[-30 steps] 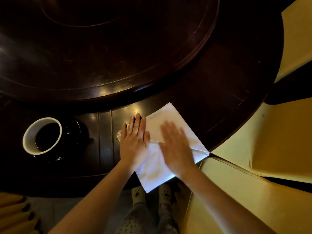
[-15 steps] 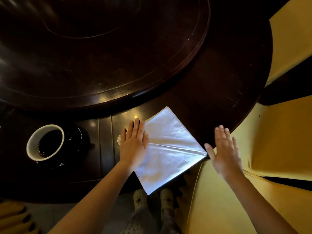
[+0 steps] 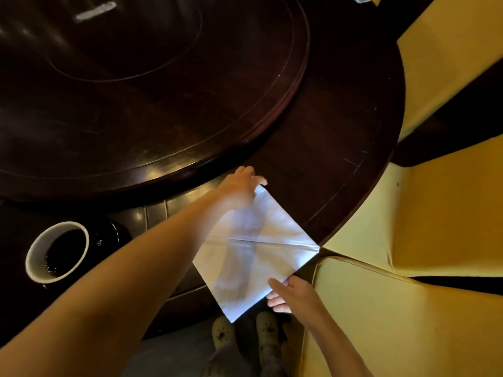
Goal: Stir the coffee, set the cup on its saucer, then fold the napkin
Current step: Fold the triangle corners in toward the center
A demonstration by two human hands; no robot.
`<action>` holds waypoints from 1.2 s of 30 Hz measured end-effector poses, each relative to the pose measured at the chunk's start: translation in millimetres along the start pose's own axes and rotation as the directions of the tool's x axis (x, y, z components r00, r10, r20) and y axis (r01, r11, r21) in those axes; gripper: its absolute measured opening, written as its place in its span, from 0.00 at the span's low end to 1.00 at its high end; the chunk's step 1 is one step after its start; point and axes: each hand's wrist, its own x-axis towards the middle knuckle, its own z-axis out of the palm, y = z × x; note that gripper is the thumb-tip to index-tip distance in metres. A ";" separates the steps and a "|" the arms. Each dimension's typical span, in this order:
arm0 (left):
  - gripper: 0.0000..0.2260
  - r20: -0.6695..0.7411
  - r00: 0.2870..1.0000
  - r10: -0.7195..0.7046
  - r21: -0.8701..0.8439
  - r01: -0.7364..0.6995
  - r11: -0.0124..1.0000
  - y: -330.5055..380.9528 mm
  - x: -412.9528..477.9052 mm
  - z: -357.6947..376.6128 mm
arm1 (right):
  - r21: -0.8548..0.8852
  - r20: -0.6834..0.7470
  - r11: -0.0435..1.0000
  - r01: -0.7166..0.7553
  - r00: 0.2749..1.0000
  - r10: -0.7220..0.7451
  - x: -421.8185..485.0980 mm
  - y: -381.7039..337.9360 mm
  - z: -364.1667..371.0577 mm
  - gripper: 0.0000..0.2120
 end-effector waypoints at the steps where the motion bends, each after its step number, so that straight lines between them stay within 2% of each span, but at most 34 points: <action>1: 0.18 0.033 0.999 -0.004 0.005 0.003 1.000 -1.0 2.0 -3.8 | -0.022 -0.012 1.000 0.023 1.000 -0.023 -2.2 -3.3 -0.9 0.08; 3: 0.15 0.096 0.995 -0.004 -0.036 0.007 0.999 -6.2 4.2 -10.1 | -0.027 -0.044 0.998 0.055 0.997 -0.056 -6.0 -9.9 -4.0 0.05; 5: 0.11 0.098 0.995 -0.002 -0.146 0.016 0.989 -12.4 2.1 -19.2 | 0.058 -0.049 0.996 0.066 0.997 -0.063 -10.3 -18.8 -6.2 0.02; 8: 0.03 0.015 1.000 -0.012 -0.310 0.016 0.951 -20.5 -15.9 -40.9 | 0.215 -0.124 0.971 0.107 0.989 -0.082 -16.1 -37.3 -12.7 0.05; 10: 0.02 -0.034 0.997 -0.076 -0.450 0.052 0.891 -33.0 -34.0 -50.1 | 0.196 -0.201 0.969 0.149 0.973 -0.110 -15.4 -52.3 -23.2 0.04; 13: 0.01 0.010 0.973 -0.230 -0.727 0.165 0.667 -61.1 -64.6 -49.0 | 0.039 -0.279 0.975 0.219 0.939 -0.200 -0.5 -80.1 -42.5 0.03; 16: 0.03 0.105 0.920 -0.376 -0.867 0.270 0.418 -82.1 -95.9 -32.5 | -0.170 -0.293 0.947 0.273 0.903 -0.313 27.5 -117.0 -55.7 0.03; 18: 0.04 0.183 0.859 -0.478 -0.906 0.336 0.257 -89.6 -110.1 -16.4 | -0.249 -0.215 0.923 0.292 0.913 -0.347 46.6 -140.4 -56.1 0.02; 20: 0.03 0.271 0.803 -0.531 -0.922 0.375 0.097 -97.3 -118.9 2.0 | -0.267 -0.094 0.923 0.278 0.945 -0.312 65.5 -155.6 -53.0 0.06; 22: 0.00 0.330 0.788 -0.520 -0.919 0.394 0.014 -101.7 -125.7 17.2 | -0.392 -0.018 0.894 0.216 0.970 -0.242 72.4 -161.1 -51.9 0.10; 25: 0.08 0.342 0.792 -0.506 -0.919 0.394 -0.005 -107.4 -130.0 29.6 | -0.521 -0.020 0.840 0.151 0.982 -0.189 66.5 -156.0 -57.1 0.09; 27: 0.04 0.335 0.792 -0.510 -0.921 0.389 -0.001 -107.7 -131.7 30.7 | -0.569 -0.010 0.814 0.113 0.990 -0.144 61.4 -148.7 -58.4 0.10; 30: 0.03 0.295 0.789 -0.538 -0.936 0.353 0.004 -105.7 -131.5 33.0 | -0.533 -0.014 0.840 0.105 0.991 -0.133 60.0 -138.1 -54.6 0.18; 34: 0.04 0.251 0.781 -0.572 -0.942 0.332 0.041 -102.0 -128.3 38.4 | -0.458 -0.061 0.880 0.128 0.983 -0.174 57.1 -132.5 -50.3 0.12; 36: 0.04 0.249 0.771 -0.586 -0.942 0.333 0.038 -101.3 -127.4 39.6 | -0.481 -0.140 0.866 0.139 0.962 -0.233 54.1 -126.3 -44.0 0.13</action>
